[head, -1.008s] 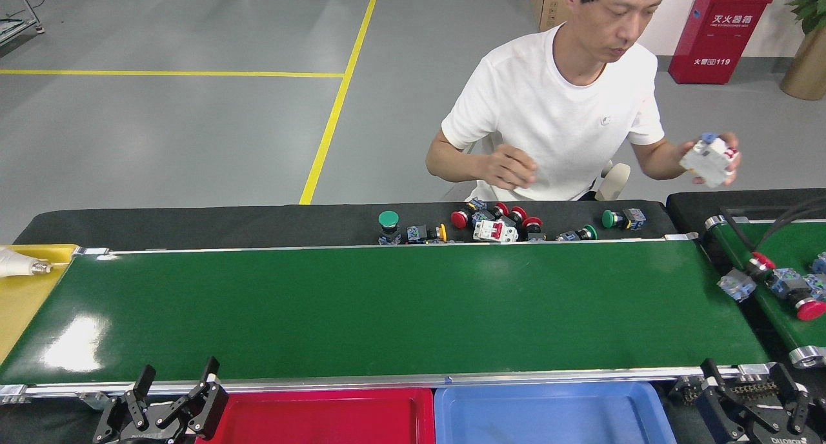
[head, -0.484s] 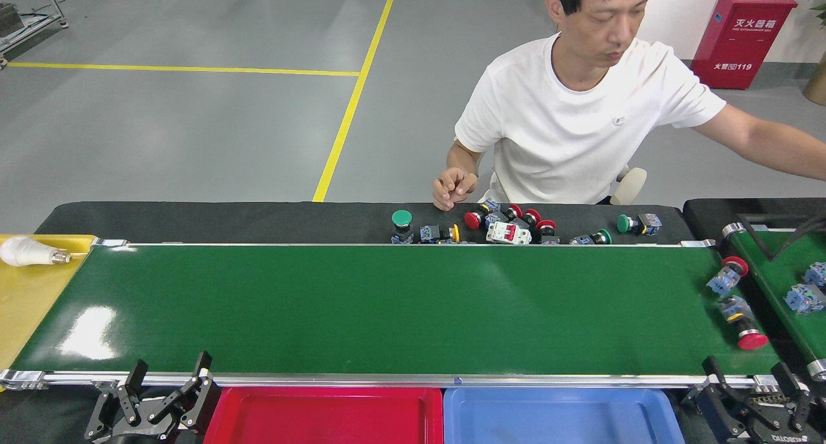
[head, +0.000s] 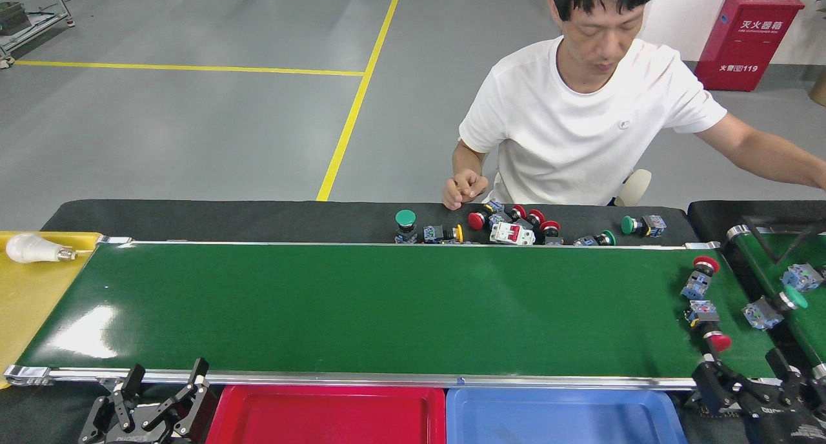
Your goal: Pick switch part from conveyor to tray
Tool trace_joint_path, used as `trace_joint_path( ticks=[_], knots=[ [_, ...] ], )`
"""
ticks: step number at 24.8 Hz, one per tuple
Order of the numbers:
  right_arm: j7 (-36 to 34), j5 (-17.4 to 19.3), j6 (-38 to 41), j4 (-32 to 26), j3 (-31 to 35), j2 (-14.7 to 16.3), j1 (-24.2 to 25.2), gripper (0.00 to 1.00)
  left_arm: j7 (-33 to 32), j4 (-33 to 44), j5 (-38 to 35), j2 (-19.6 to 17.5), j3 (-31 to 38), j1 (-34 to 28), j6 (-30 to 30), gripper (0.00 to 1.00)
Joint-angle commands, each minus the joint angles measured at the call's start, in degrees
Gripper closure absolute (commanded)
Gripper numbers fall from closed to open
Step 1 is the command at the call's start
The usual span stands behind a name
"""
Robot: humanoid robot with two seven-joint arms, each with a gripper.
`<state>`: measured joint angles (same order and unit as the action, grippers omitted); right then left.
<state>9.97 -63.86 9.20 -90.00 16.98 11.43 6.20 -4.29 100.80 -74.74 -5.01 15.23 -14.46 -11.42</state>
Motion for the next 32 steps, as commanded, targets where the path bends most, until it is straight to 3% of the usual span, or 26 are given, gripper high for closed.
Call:
trace_joint_path(
  ticks=[1, 7, 9, 11, 14, 20, 26, 30, 32],
  knots=[
    [0.3, -0.7, -0.2, 2.1, -1.9, 0.5, -2.6, 0.01, 0.6, 0.4, -0.1, -0.8, 0.2, 0.1, -0.6, 0.00],
    [0.3, -1.3, -3.5, 10.0, -8.9, 0.6, -9.0, 0.03, 1.0, 0.0, -0.5, -1.6, -0.5, -0.1, -2.9, 0.00],
    [0.3, -1.4, -4.1, 11.9, -10.2, 0.7, -10.7, 0.10, 1.6, -0.2, -0.4, -1.2, -0.4, -0.1, -3.6, 0.00],
    [0.3, -1.4, -3.7, 14.2, -10.7, 0.7, -12.4, 0.25, 1.6, -0.3, -0.4, -0.9, -0.4, -0.2, -3.7, 0.00],
    [0.3, -1.4, -3.6, 15.4, -12.2, 1.1, -13.5, 0.62, 1.6, -0.6, -0.2, -0.7, 0.2, -0.2, -3.8, 0.00],
    [0.4, -0.7, 3.6, 13.7, -12.8, 0.9, -13.8, 0.84, 1.6, -0.7, -0.1, -1.0, 0.3, 0.1, -3.7, 0.00],
    [2.2, -0.5, 10.7, 6.9, -12.9, 0.5, -12.6, 0.91, 1.6, -0.3, -0.1, -0.9, 1.6, -0.1, -3.8, 0.00],
    [4.0, 3.4, 21.2, 0.4, -13.1, 0.0, -9.4, 0.90, 1.6, -0.3, -0.1, -1.1, 1.6, -0.1, -3.8, 0.00],
    [4.4, 4.0, 29.5, -2.5, -15.1, -2.4, -7.3, 0.90, 1.6, -0.2, -0.1, -1.1, 1.6, 0.1, -3.8, 0.00]
  ],
)
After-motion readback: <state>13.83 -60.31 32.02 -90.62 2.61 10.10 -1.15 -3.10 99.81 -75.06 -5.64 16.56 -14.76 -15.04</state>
